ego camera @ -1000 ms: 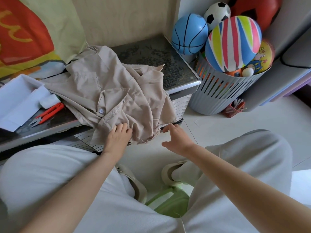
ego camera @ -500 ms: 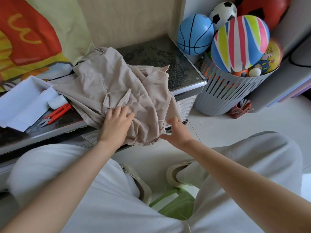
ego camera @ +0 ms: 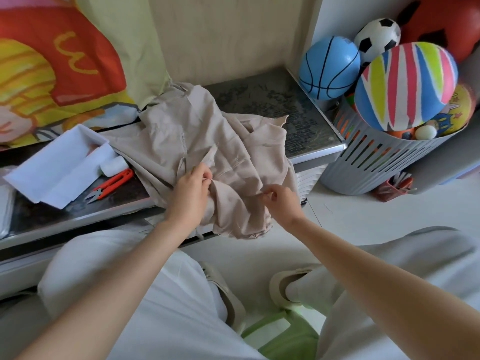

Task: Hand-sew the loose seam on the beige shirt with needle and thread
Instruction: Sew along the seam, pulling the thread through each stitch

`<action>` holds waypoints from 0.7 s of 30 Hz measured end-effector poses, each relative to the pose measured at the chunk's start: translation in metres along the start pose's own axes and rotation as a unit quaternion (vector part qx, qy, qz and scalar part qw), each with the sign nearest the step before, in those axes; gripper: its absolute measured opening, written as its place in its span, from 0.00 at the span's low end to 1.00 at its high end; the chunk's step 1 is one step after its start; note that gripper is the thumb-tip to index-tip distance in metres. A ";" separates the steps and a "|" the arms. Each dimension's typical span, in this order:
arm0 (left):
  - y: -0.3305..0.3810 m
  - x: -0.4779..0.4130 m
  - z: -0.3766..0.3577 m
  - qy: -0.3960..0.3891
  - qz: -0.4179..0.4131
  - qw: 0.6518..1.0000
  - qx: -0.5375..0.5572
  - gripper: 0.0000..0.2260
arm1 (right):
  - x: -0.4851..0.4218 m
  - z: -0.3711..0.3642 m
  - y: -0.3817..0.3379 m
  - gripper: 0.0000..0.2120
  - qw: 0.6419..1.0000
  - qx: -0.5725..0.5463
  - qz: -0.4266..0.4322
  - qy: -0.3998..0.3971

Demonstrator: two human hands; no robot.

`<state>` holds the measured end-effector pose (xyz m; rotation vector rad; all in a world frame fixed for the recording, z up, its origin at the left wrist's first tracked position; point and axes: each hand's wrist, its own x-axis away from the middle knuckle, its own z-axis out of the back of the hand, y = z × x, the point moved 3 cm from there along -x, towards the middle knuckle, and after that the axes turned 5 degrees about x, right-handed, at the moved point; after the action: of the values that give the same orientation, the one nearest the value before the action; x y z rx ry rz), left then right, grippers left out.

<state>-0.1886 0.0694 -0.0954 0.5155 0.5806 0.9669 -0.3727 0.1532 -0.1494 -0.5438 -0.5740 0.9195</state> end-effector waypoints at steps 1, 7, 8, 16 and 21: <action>0.001 -0.002 0.003 0.015 -0.003 1.000 0.009 0.02 | -0.001 0.006 -0.001 0.05 1.000 -0.012 -0.001 0.015; 0.017 -0.027 0.018 0.089 -0.031 0.995 0.042 0.02 | -0.031 0.072 -0.041 0.04 0.988 -0.087 0.041 0.122; 0.021 -0.032 0.019 0.095 -0.035 0.994 0.042 0.02 | -0.038 0.081 -0.050 0.05 0.986 -0.090 0.043 0.131; 0.026 -0.082 0.012 -0.041 0.010 0.999 -0.028 0.15 | -0.100 0.103 -0.081 0.14 0.997 0.048 -0.009 0.066; 0.035 -0.074 0.003 -0.013 -0.153 0.978 -0.143 0.07 | -0.092 0.090 -0.078 0.17 0.989 0.143 -0.036 -0.012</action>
<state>-0.2400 0.0213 -0.0542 0.1733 0.4697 0.7323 -0.4322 0.0534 -0.0535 -0.2526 -0.4698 0.9216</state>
